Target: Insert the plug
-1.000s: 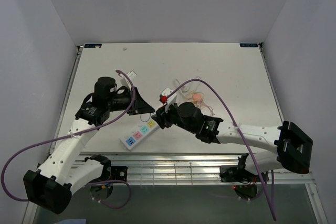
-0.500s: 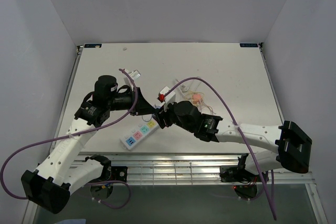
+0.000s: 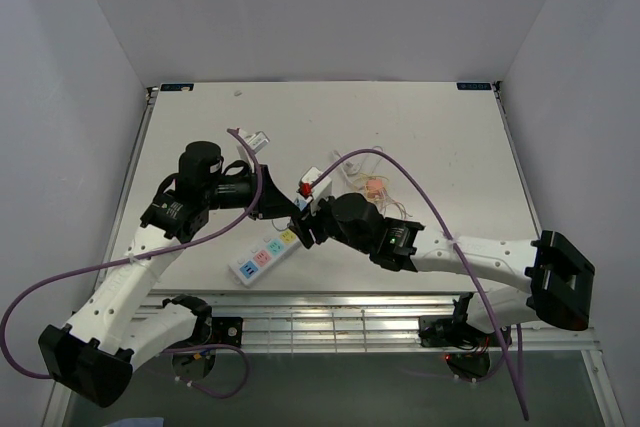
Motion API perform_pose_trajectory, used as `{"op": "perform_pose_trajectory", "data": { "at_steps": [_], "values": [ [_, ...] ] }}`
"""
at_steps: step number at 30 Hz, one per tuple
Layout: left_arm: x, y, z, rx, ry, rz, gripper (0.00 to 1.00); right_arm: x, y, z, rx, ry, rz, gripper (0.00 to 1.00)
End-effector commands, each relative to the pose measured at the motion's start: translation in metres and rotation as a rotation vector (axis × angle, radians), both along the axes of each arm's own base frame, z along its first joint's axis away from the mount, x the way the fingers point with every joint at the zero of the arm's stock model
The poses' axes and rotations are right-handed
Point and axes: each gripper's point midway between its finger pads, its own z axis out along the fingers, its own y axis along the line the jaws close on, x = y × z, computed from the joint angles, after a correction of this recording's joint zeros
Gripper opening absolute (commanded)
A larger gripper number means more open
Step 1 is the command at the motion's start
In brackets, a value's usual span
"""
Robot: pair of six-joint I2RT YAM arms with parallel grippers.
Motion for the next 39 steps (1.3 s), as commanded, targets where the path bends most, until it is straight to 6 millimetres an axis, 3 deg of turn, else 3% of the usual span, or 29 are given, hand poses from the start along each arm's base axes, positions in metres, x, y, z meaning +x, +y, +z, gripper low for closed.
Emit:
{"op": "perform_pose_trajectory", "data": {
  "at_steps": [1,16,23,27,34,36,38,39],
  "values": [
    [-0.027,-0.007,0.025,-0.067,-0.052,-0.134,0.0,0.004,0.008,0.042,0.115,-0.077,0.007,0.63],
    [-0.036,-0.007,0.024,-0.078,-0.061,-0.176,0.0,0.0,0.007,0.049,0.119,-0.088,0.036,0.62],
    [-0.038,-0.006,0.024,-0.077,-0.064,-0.174,0.0,0.002,0.003,0.057,0.143,-0.103,0.011,0.68],
    [-0.037,-0.006,0.025,-0.077,-0.071,-0.172,0.0,0.002,0.001,0.06,0.158,-0.094,0.0,0.6],
    [-0.038,-0.006,0.021,-0.073,-0.073,-0.18,0.0,-0.002,0.002,0.065,0.181,-0.099,0.026,0.59],
    [-0.038,-0.006,0.02,-0.069,-0.074,-0.174,0.0,-0.001,0.002,0.065,0.181,-0.099,0.023,0.38],
    [-0.037,-0.005,0.019,-0.065,-0.075,-0.169,0.0,-0.001,0.002,0.065,0.182,-0.1,0.019,0.08],
    [-0.036,-0.005,0.018,-0.061,-0.072,-0.163,0.0,0.0,0.001,0.064,0.179,-0.1,0.017,0.08]
  ]
}}
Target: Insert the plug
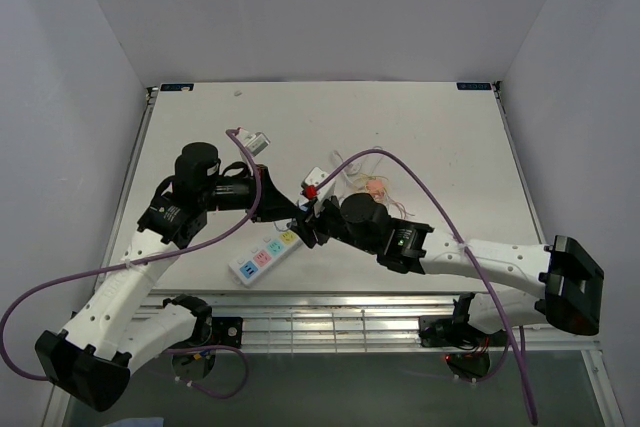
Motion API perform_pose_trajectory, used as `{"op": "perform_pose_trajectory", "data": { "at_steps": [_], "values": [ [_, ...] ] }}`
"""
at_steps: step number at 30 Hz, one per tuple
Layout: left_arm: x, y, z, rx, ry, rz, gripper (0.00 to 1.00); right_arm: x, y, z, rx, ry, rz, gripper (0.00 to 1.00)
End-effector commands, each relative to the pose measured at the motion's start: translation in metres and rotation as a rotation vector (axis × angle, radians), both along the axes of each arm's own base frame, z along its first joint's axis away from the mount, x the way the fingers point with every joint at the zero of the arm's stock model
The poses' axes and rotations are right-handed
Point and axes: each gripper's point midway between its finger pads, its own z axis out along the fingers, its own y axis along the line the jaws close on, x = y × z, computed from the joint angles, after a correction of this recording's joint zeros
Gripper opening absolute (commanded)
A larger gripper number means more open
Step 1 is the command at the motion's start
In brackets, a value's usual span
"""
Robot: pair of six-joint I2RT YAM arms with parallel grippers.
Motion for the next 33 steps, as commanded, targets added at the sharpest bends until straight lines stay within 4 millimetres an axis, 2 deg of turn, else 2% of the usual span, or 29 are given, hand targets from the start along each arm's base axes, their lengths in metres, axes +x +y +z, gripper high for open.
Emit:
{"op": "perform_pose_trajectory", "data": {
  "at_steps": [1,3,4,7,9,10,11,12,14,15,21,24,25,26,31,32,33],
  "values": [
    [-0.019,-0.001,0.002,-0.007,0.012,-0.068,0.0,0.013,-0.002,0.037,0.121,-0.048,-0.059,0.08],
    [-0.014,0.001,-0.006,0.024,0.037,-0.034,0.01,0.014,-0.005,0.035,0.123,-0.046,-0.073,0.08],
    [-0.006,0.002,-0.013,0.053,0.044,0.01,0.07,0.014,-0.008,0.029,0.117,-0.045,-0.079,0.08],
    [-0.003,0.003,-0.024,0.077,0.073,0.029,0.71,0.015,-0.012,0.035,0.149,-0.065,-0.092,0.08],
    [-0.004,0.004,-0.026,0.079,0.084,0.034,0.98,0.016,-0.017,0.036,0.171,-0.074,-0.11,0.08],
    [-0.004,0.004,-0.029,0.082,0.093,0.041,0.98,0.018,-0.02,0.037,0.179,-0.081,-0.13,0.08],
    [-0.005,0.006,-0.027,0.079,0.092,0.057,0.98,0.019,-0.025,0.027,0.169,-0.083,-0.145,0.08],
    [-0.002,0.008,-0.028,0.085,0.086,0.086,0.98,0.021,-0.027,0.034,0.208,-0.103,-0.16,0.08],
    [-0.003,0.014,-0.031,0.092,0.081,0.131,0.98,0.027,-0.036,0.028,0.216,-0.141,-0.201,0.08],
    [0.0,0.016,-0.033,0.098,0.088,0.166,0.98,0.028,-0.04,0.017,0.209,-0.138,-0.218,0.08],
    [-0.006,0.026,-0.062,0.142,0.168,0.234,0.98,0.046,-0.055,0.025,0.269,-0.088,-0.385,0.08],
    [-0.002,0.039,-0.084,0.205,0.205,0.33,0.98,0.046,-0.056,0.025,0.303,-0.075,-0.392,0.08],
    [-0.001,0.046,-0.089,0.225,0.211,0.381,0.98,0.045,-0.055,0.02,0.299,-0.067,-0.39,0.08],
    [0.003,0.056,-0.106,0.27,0.243,0.455,0.98,0.046,-0.056,0.02,0.305,-0.064,-0.399,0.08],
    [-0.004,0.056,-0.125,0.263,0.277,0.453,0.98,0.049,-0.048,0.02,0.345,0.094,-0.463,0.08],
    [0.001,0.059,-0.129,0.272,0.259,0.477,0.98,0.05,-0.042,0.041,0.383,0.121,-0.471,0.08],
    [0.003,0.061,-0.136,0.283,0.276,0.5,0.98,0.049,-0.044,0.028,0.315,0.167,-0.497,0.08]
  ]
}}
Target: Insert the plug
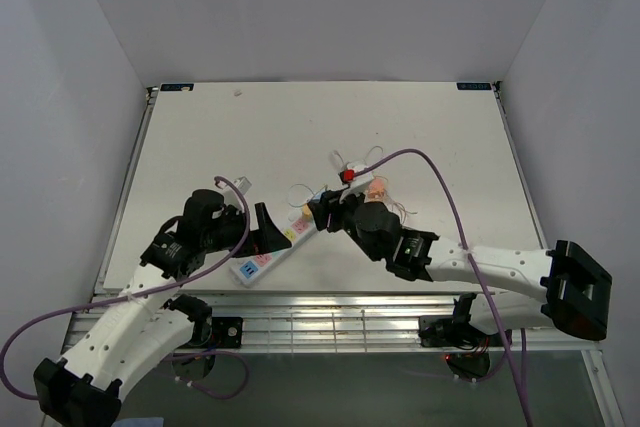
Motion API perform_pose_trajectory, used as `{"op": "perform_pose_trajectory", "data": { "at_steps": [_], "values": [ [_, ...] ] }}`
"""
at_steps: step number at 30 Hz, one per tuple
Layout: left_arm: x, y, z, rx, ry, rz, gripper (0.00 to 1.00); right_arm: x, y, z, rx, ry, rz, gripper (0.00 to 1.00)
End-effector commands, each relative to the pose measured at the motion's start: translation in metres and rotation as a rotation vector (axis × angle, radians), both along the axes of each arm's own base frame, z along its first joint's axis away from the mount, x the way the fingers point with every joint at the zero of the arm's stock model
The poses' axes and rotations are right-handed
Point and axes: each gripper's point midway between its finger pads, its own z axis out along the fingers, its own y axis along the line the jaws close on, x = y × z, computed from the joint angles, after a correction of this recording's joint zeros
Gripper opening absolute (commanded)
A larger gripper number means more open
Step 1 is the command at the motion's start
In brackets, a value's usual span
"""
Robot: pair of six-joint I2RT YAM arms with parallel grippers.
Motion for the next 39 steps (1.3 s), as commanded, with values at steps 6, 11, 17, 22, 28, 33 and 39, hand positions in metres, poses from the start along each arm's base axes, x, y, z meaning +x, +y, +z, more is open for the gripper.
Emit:
{"op": "perform_pose_trajectory", "data": {
  "at_steps": [6,11,17,22,28,33,39],
  "values": [
    [0.02,-0.016,0.006,-0.07,-0.034,0.027,0.98,-0.001,0.02,0.061,0.252,0.157,-0.024,0.08],
    [0.026,-0.03,0.012,-0.141,-0.07,0.01,0.98,-0.014,0.037,0.062,0.296,0.215,0.068,0.08],
    [0.032,-0.038,0.023,-0.225,-0.1,0.057,0.98,-0.02,0.039,0.063,0.37,0.25,0.085,0.08],
    [0.026,-0.047,0.017,-0.271,-0.067,0.035,0.98,-0.02,0.037,0.06,0.4,0.269,0.063,0.08],
    [0.023,-0.055,0.023,-0.312,-0.088,0.027,0.98,-0.013,0.034,0.054,0.406,0.286,-0.004,0.08],
    [0.034,-0.053,0.021,-0.29,-0.078,0.092,0.98,-0.021,0.04,0.059,0.432,0.299,0.045,0.08],
    [0.044,-0.049,0.02,-0.276,-0.072,0.153,0.98,-0.029,0.036,0.062,0.431,0.303,0.067,0.08]
  ]
}}
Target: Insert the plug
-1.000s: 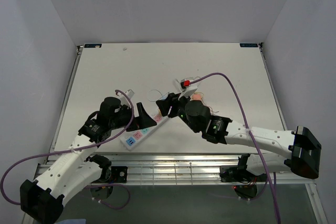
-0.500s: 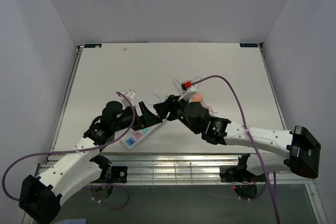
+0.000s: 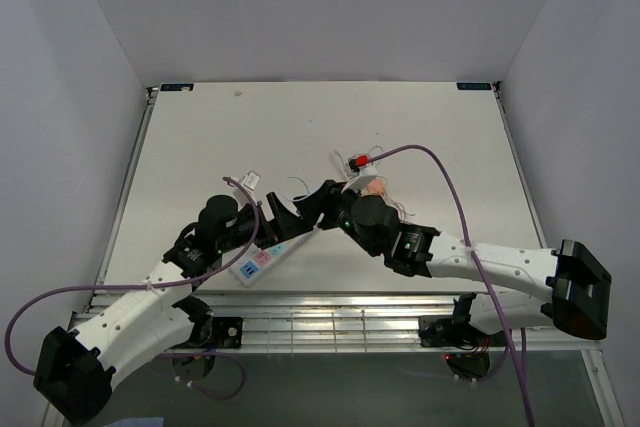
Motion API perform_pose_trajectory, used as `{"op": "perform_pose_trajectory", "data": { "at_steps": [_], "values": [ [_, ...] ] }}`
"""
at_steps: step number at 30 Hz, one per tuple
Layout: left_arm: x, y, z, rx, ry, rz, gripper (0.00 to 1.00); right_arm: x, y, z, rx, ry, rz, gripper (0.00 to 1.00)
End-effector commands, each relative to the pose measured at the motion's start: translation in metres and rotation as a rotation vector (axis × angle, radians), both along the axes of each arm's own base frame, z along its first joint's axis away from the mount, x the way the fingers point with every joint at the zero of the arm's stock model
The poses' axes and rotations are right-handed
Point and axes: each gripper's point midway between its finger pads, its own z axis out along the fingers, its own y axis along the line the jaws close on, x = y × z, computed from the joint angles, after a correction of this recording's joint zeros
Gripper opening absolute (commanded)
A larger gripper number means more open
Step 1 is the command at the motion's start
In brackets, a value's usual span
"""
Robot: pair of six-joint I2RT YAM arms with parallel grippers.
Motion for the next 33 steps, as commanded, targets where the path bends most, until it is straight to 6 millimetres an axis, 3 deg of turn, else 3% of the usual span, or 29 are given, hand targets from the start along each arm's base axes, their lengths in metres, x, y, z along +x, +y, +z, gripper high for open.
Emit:
{"op": "perform_pose_trajectory", "data": {
  "at_steps": [1,8,14,17,18,19,21,22,27,33],
  "values": [
    [0.017,0.004,0.015,-0.005,-0.029,0.09,0.98,-0.011,0.001,0.029,0.108,-0.011,0.03,0.08],
    [0.014,0.005,0.021,-0.011,-0.041,0.08,0.98,-0.018,0.0,0.023,0.091,-0.016,0.064,0.08],
    [0.004,0.008,0.01,0.031,-0.002,0.054,0.98,-0.001,-0.005,0.018,-0.011,-0.161,0.002,0.08],
    [-0.004,0.03,-0.015,0.164,0.112,0.126,0.98,0.016,-0.014,0.011,-0.136,-0.317,-0.066,0.08],
    [-0.001,0.044,-0.024,0.216,0.16,0.211,0.98,0.018,-0.016,0.0,-0.179,-0.346,-0.07,0.08],
    [-0.013,0.062,-0.038,0.307,0.261,0.265,0.98,0.02,-0.013,-0.002,-0.184,-0.38,-0.071,0.08],
    [-0.015,0.092,-0.048,0.415,0.323,0.408,0.98,0.016,-0.008,-0.012,-0.232,-0.442,-0.014,0.08],
    [-0.029,0.108,-0.059,0.477,0.422,0.47,0.98,0.016,-0.004,-0.019,-0.247,-0.459,0.003,0.08],
    [-0.037,0.133,-0.062,0.496,0.515,0.65,0.98,0.012,0.008,-0.024,-0.231,-0.503,0.054,0.08],
    [-0.04,0.157,-0.088,0.488,0.572,0.851,0.96,0.001,0.029,-0.037,-0.232,-0.52,0.166,0.08]
  ]
}}
